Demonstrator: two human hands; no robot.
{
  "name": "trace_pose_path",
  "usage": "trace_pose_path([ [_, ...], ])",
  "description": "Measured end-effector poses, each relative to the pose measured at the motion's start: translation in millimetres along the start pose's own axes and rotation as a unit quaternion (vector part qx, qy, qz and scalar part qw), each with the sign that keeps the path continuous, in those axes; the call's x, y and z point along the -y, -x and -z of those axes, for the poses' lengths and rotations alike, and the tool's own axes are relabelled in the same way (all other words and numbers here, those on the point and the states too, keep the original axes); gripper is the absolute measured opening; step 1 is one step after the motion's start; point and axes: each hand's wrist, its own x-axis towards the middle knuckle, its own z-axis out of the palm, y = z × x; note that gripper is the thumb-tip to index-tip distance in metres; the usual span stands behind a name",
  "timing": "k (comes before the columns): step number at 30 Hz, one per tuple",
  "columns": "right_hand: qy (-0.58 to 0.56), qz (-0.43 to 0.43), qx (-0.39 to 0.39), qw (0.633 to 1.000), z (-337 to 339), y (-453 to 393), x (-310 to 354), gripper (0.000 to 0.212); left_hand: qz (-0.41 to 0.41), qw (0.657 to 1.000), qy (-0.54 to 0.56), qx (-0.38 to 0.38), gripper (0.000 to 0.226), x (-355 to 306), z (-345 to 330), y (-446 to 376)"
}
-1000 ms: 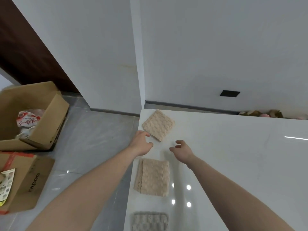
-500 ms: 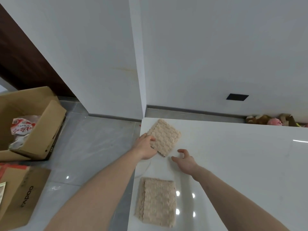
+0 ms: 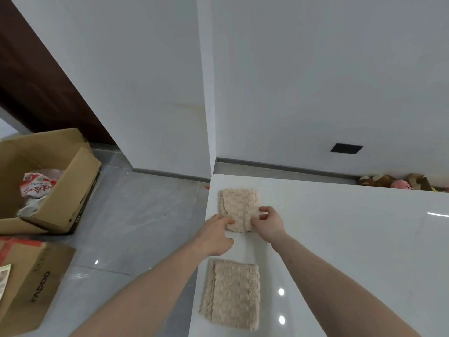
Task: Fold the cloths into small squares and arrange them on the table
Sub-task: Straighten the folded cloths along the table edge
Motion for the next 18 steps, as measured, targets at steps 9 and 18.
trace_pose_path([
  [9, 0.112, 0.045, 0.031, 0.992, 5.3, 34.0, -12.3, 0.067, 0.030, 1.000, -0.008, 0.002, 0.081, 7.8, -6.2, 32.6],
  [18, 0.008, 0.077, 0.003, 0.997, 42.3, 175.4, -47.6, 0.059, -0.015, 0.992, 0.113, -0.058, 0.061, -22.7, -32.0, 173.3],
])
